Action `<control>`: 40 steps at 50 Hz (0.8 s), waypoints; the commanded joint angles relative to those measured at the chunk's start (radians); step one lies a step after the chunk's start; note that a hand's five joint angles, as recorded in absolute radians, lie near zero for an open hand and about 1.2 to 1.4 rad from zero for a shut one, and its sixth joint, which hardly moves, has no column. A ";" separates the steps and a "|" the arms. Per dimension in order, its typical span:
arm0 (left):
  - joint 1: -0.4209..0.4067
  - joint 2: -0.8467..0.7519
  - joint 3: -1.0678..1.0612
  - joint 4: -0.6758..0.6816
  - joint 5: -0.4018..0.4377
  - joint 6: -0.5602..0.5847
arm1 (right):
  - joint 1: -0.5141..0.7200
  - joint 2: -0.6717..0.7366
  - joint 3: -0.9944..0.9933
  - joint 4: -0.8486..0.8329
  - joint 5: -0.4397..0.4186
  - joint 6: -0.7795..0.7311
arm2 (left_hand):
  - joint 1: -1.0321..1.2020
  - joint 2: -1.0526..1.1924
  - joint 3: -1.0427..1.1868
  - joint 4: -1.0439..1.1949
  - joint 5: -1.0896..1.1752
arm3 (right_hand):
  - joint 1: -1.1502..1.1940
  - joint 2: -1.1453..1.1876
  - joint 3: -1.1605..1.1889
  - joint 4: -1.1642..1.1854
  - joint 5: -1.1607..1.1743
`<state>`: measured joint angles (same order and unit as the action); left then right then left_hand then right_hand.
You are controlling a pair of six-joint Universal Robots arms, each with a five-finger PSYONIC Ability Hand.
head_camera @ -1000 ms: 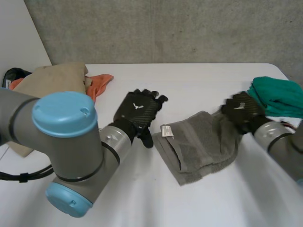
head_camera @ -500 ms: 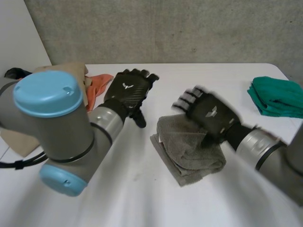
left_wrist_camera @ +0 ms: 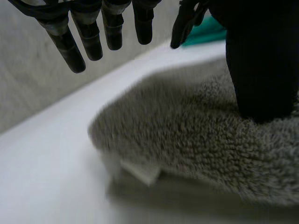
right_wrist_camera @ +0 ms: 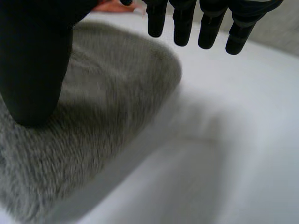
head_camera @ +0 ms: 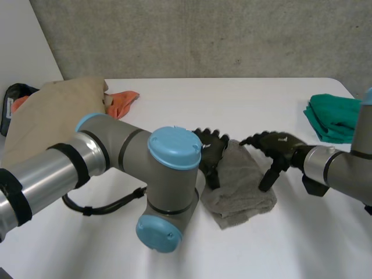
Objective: Fold the laundry.
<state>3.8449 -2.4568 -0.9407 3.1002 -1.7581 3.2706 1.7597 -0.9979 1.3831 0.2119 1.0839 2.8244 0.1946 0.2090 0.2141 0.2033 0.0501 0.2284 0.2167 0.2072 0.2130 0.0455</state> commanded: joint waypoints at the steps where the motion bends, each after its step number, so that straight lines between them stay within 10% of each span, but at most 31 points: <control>1: -0.001 0.016 -0.087 -0.049 -0.026 0.004 | 0.018 0.088 -0.013 0.009 0.024 -0.143 | 0.025 0.010 0.005 0.016 -0.005 | -0.054 -0.042 -0.033 -0.038 -0.046; 18: 0.045 0.222 -0.078 -0.049 0.005 0.006 | 0.050 -0.203 0.244 -0.274 0.067 -0.266 | 0.004 -0.010 -0.015 -0.004 -0.026 | -0.054 -0.042 -0.033 -0.038 -0.046; 31: 0.183 0.337 -0.072 0.001 0.527 0.003 | 0.050 -0.318 0.666 -0.535 -0.058 -0.339 | 0.016 0.002 -0.004 0.007 -0.014 | -0.054 -0.042 -0.033 -0.038 -0.046; 40: 0.190 0.309 -0.076 0.005 0.514 0.008 | 0.052 -0.236 0.699 -0.741 -0.065 -0.339 | 0.007 -0.007 -0.012 -0.001 -0.023 | -0.054 -0.042 -0.033 -0.038 -0.046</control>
<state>4.0365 -2.1245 -1.0128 3.1046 -1.2163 3.2754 1.8105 -1.2966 2.0816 -0.4110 1.0187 2.4828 0.1918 0.2090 0.2141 0.2033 0.0471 0.1949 0.2020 0.2072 0.2129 0.0459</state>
